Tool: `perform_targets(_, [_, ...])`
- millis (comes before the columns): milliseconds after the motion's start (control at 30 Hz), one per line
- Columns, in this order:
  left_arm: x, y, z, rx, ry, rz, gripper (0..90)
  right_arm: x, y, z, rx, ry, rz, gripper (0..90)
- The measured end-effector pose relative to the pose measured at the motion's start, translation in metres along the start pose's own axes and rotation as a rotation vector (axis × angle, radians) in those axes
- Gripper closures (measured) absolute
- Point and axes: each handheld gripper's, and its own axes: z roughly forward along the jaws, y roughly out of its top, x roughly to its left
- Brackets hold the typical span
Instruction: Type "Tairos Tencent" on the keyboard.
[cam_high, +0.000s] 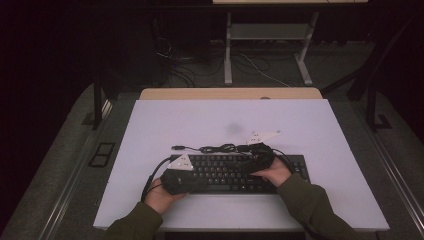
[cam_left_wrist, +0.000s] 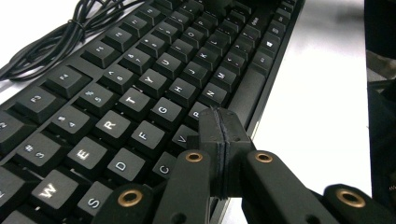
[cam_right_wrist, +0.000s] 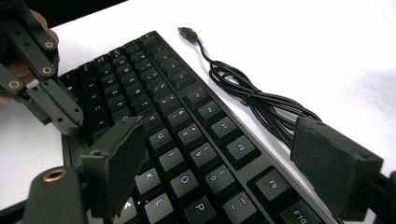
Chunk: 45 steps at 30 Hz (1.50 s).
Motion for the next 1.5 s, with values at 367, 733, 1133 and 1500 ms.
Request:
perform_targets(367, [0.003,0.000,-0.003,-0.043,0.026,-0.033,71.1,0.000,0.000,-0.001,-0.013,0.006,0.012,17.5])
perform_targets(733, [0.007,0.002,-0.004,-0.089,0.078,-0.064,41.4,-0.001,0.000,-0.005,-0.022,0.006,0.016,17.4])
perform_targets(1133, [0.011,0.006,-0.001,-0.111,0.129,-0.074,14.9,0.001,0.000,-0.017,-0.011,-0.001,0.015,16.3])
perform_targets(1500, [0.012,0.011,0.002,-0.112,0.148,-0.078,0.0,-0.002,-0.008,-0.033,-0.024,-0.010,0.028,19.5])
